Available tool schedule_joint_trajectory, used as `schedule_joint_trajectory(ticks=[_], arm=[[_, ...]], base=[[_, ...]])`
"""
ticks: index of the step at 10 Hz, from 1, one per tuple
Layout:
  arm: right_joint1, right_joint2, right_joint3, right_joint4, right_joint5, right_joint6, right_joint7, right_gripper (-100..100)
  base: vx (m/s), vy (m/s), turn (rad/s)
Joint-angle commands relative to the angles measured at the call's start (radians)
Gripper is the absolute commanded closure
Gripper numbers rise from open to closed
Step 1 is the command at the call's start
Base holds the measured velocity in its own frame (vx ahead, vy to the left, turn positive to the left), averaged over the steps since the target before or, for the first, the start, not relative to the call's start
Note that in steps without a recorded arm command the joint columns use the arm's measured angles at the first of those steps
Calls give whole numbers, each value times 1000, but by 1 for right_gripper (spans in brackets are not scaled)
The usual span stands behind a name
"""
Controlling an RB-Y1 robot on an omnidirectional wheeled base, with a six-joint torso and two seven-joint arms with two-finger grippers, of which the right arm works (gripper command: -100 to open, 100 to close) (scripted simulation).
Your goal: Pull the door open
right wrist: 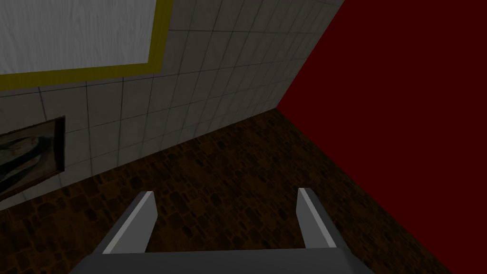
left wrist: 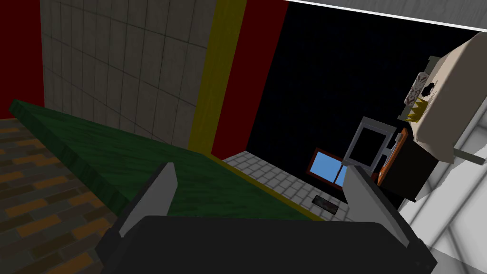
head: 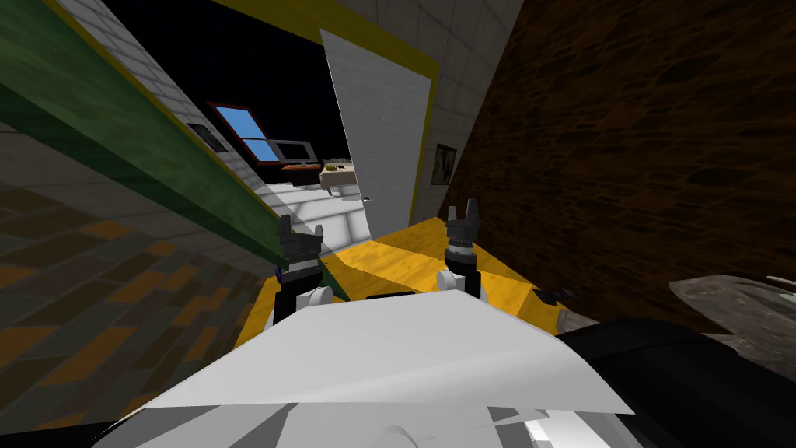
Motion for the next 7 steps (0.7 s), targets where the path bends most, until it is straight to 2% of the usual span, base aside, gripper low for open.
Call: schedule_joint_trajectory(ticks=[1,7], arm=[[-11,-9,-1,29,-4,-5,2,-100],[-57,-37,-6,150,-21,-24,9,-100]], base=[[-12,-56,82],[87,24,71]])
